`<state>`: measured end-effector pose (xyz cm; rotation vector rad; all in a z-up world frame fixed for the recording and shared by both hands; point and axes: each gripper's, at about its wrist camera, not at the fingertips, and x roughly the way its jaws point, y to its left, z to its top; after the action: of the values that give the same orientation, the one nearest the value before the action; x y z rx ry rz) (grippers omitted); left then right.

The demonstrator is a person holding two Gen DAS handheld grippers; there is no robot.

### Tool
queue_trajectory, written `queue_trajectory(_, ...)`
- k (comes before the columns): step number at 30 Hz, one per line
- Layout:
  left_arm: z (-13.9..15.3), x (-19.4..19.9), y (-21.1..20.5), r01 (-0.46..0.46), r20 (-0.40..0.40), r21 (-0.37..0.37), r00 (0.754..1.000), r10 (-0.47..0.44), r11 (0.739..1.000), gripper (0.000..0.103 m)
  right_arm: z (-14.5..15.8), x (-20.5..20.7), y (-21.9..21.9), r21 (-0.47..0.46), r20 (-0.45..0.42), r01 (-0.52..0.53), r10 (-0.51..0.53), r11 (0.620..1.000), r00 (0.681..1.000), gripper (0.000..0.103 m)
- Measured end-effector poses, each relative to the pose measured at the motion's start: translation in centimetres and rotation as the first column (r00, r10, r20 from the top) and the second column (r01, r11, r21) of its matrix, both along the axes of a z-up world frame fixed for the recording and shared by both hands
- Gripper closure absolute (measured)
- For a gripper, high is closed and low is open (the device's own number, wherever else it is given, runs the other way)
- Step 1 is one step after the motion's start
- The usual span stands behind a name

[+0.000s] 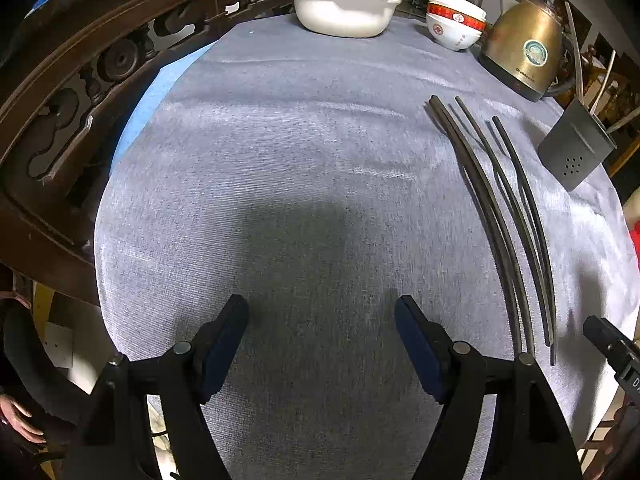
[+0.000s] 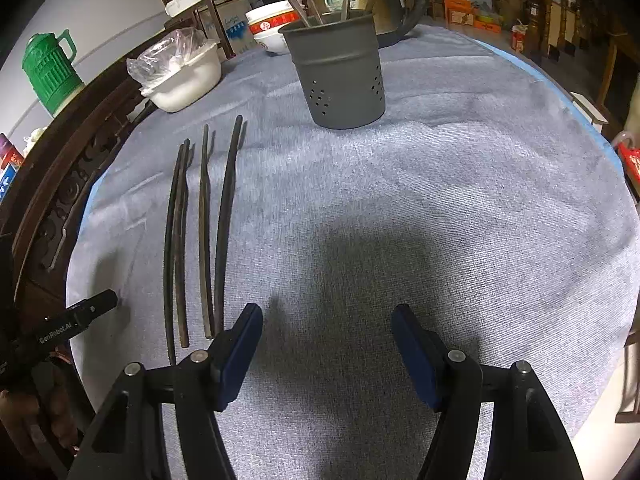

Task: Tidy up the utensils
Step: 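Move both open tools back over the remaining brown chopsticks, then close the right tool on a brown chopstick while the left tool grasps another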

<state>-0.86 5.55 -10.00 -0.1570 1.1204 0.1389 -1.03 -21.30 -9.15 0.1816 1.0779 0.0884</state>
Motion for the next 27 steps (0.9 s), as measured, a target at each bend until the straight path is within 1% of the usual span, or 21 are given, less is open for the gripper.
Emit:
queue_trajectory(4,0.0,-0.2,-0.1,0.009,0.005,0.003,1.0,-0.009,1.0,0.026,0.8,0.6,0.4,-0.022,0.011,-0.018,0.018,1.0,1.0,0.032)
queue_trajectory(8,0.0,-0.3,-0.3,0.022,0.012,0.008,1.0,-0.022,1.0,0.022,2.2,2.1,1.4,-0.057,0.033,-0.05,0.052,0.997,0.998,0.032)
queue_trajectory(13,-0.1,-0.3,-0.4,0.031,0.016,0.013,0.999,-0.032,0.999,0.021,3.5,5.9,3.5,-0.076,0.04,-0.094,0.098,0.993,0.994,0.032)
queue_trajectory(18,0.0,-0.4,-0.3,0.036,0.019,0.013,0.999,-0.036,0.999,0.021,3.0,9.8,5.7,-0.049,-0.009,-0.133,0.133,0.99,0.991,0.034)
queue_trajectory(20,0.0,-0.4,-0.3,0.038,0.019,0.013,0.999,-0.039,0.999,0.021,2.6,10.8,6.5,-0.057,-0.024,-0.141,0.14,0.988,0.99,0.034)
queue_trajectory(21,0.0,-0.3,-0.1,0.037,0.018,0.01,0.999,-0.037,0.999,0.021,2.2,11.2,7.0,-0.065,-0.033,-0.147,0.145,0.987,0.989,0.037)
queue_trajectory(22,0.0,-0.2,0.0,0.034,0.017,0.005,0.999,-0.034,0.999,0.021,1.7,11.8,7.5,-0.07,-0.051,-0.155,0.152,0.985,0.987,0.046)
queue_trajectory(23,0.1,-0.1,0.0,0.03,0.014,0.0,0.999,-0.03,1.0,0.021,1.3,12.0,7.6,-0.071,-0.065,-0.158,0.154,0.985,0.986,0.053)
queue_trajectory(24,0.1,0.0,0.2,0.022,0.01,-0.007,1.0,-0.022,1.0,0.021,0.5,12.4,7.9,-0.077,-0.092,-0.159,0.151,0.984,0.984,0.067)
queue_trajectory(26,0.3,0.4,0.2,0.013,0.003,-0.025,1.0,-0.013,1.0,0.021,-0.4,12.8,8.1,-0.077,-0.117,-0.161,0.152,0.984,0.982,0.067)
queue_trajectory(27,0.4,0.7,0.2,0.011,0.002,-0.032,1.0,-0.011,0.999,0.021,-0.3,12.7,8.2,-0.094,-0.104,-0.166,0.156,0.982,0.982,0.07)
